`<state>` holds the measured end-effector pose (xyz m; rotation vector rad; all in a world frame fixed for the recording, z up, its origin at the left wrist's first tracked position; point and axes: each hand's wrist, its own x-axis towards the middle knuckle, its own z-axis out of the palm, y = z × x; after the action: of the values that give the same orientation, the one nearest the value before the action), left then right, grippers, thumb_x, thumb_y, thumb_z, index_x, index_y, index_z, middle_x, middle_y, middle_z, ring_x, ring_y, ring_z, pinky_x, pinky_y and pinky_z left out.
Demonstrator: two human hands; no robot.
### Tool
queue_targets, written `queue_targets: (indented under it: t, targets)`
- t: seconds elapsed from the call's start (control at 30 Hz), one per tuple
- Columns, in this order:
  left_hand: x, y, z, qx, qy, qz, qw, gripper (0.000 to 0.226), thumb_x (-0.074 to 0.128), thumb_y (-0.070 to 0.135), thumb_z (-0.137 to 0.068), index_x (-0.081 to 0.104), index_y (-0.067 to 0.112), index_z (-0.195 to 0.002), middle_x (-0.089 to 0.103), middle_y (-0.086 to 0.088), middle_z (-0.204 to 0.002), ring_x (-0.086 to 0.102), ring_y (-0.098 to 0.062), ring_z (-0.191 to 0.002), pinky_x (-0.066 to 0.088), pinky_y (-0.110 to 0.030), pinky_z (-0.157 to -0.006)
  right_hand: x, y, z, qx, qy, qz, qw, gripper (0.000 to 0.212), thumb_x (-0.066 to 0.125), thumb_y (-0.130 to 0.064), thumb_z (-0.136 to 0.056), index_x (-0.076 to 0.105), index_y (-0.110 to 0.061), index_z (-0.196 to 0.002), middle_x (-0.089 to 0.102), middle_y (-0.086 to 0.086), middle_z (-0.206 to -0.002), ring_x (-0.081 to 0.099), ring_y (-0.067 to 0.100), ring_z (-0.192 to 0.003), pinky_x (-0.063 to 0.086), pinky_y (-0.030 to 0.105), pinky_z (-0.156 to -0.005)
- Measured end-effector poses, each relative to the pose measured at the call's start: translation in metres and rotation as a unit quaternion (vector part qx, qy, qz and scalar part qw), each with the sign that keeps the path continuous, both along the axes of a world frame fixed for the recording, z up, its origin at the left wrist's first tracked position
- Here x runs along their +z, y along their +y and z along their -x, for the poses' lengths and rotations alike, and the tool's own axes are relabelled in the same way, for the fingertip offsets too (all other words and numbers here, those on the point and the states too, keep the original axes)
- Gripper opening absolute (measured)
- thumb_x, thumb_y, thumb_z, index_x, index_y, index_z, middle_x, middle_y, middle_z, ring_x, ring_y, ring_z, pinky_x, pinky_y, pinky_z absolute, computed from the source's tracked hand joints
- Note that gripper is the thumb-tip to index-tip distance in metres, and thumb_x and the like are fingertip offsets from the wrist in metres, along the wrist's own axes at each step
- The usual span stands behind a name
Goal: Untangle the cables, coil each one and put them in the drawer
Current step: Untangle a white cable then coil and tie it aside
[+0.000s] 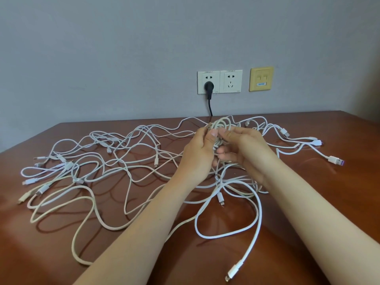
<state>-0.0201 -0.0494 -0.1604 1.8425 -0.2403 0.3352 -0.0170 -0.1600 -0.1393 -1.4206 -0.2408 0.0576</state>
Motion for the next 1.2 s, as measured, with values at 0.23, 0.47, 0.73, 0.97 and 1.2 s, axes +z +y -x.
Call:
queue_targets:
  t: [0.23, 0.47, 0.73, 0.97, 1.2]
  targets:
    - [0.007, 0.004, 0.003, -0.031, 0.008, 0.009, 0.999, 0.034, 0.029, 0.033, -0.101, 0.055, 0.027, -0.080, 0.058, 0.007, -0.047, 0.052, 0.002, -0.042, 0.037, -0.009, -0.044, -0.001, -0.005, -0.002, -0.025, -0.001, 0.019, 1.000, 0.020, 0.066, -0.008, -0.083, 0.060, -0.005, -0.102, 0.059, -0.005, -0.061, 0.046, 0.004, -0.044, 0.046, 0.017, -0.045]
    - [0.011, 0.010, 0.003, -0.043, -0.051, -0.032, 0.997, 0.025, 0.040, 0.023, -0.099, 0.063, 0.016, -0.103, 0.061, 0.007, -0.076, 0.052, 0.004, -0.065, 0.037, -0.007, -0.059, 0.000, -0.005, -0.002, -0.035, 0.023, -0.017, 0.999, 0.008, 0.067, -0.013, -0.081, 0.065, -0.014, -0.089, 0.059, -0.010, -0.060, 0.045, 0.002, -0.049, 0.042, 0.016, -0.046]
    - [0.023, 0.022, -0.002, -0.004, 0.006, 0.134, 0.991, 0.025, 0.041, 0.002, -0.097, 0.062, 0.016, -0.097, 0.061, 0.004, -0.074, 0.048, 0.000, -0.050, 0.045, -0.015, -0.056, 0.003, 0.004, 0.001, 0.012, -0.016, 0.020, 1.000, 0.024, 0.061, -0.015, -0.087, 0.056, -0.019, -0.110, 0.062, 0.002, -0.098, 0.061, 0.011, -0.088, 0.048, 0.028, -0.077]
    - [0.046, 0.053, 0.007, -0.053, 0.042, 0.312, 0.948, 0.036, 0.031, -0.018, -0.091, 0.058, 0.006, -0.095, 0.064, -0.005, -0.083, 0.061, -0.010, -0.072, 0.051, -0.013, -0.057, 0.021, 0.010, 0.002, 0.055, -0.066, 0.159, 0.984, 0.030, 0.057, -0.016, -0.090, 0.053, -0.021, -0.119, 0.062, 0.003, -0.108, 0.063, 0.013, -0.091, 0.051, 0.028, -0.080]
    - [0.065, 0.096, 0.018, -0.047, 0.085, 0.336, 0.937, 0.034, 0.031, -0.020, -0.090, 0.056, 0.001, -0.099, 0.059, -0.010, -0.086, 0.059, -0.008, -0.062, 0.051, -0.012, -0.055, 0.041, 0.049, 0.003, 0.043, -0.099, 0.188, 0.976, 0.018, 0.064, -0.004, -0.084, 0.059, -0.010, -0.100, 0.061, 0.001, -0.070, 0.056, 0.002, -0.044, 0.050, 0.016, -0.049]
